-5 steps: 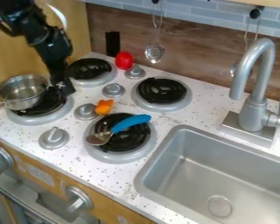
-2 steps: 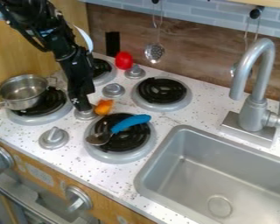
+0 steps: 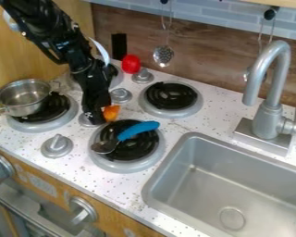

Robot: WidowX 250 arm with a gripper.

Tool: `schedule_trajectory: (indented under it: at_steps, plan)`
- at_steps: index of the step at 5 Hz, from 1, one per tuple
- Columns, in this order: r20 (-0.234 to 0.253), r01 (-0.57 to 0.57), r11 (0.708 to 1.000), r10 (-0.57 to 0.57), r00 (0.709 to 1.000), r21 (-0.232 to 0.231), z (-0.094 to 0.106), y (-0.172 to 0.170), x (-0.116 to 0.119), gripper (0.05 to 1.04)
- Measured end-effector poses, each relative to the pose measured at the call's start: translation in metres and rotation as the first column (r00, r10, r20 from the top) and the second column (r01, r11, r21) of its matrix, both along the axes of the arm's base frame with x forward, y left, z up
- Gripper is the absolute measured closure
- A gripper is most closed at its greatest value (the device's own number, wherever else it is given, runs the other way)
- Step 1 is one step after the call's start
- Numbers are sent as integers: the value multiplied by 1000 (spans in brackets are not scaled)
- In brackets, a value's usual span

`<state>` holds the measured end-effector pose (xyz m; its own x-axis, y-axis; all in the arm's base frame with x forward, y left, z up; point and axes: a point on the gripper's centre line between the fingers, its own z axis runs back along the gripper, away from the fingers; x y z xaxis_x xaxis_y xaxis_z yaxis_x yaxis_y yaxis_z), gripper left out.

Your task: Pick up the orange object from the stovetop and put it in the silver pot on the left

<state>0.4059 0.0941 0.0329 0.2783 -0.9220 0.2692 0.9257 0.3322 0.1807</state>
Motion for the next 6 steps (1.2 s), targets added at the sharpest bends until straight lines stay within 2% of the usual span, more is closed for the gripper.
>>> schedule_trajectory:
  at_steps: [1,2,3,4,6]
  plan:
    - [25,29,999,-28,999,-20,-2,-3,11,81]
    - [43,38,998,-35,998,-57,-4,-6,22,138]
    - [73,16,999,-13,997,-48,-7,-5,26,346]
    - [82,1,999,3,997,-41,-11,-5,23,412]
    - [80,-28,999,31,996,-39,-11,-5,16,442]
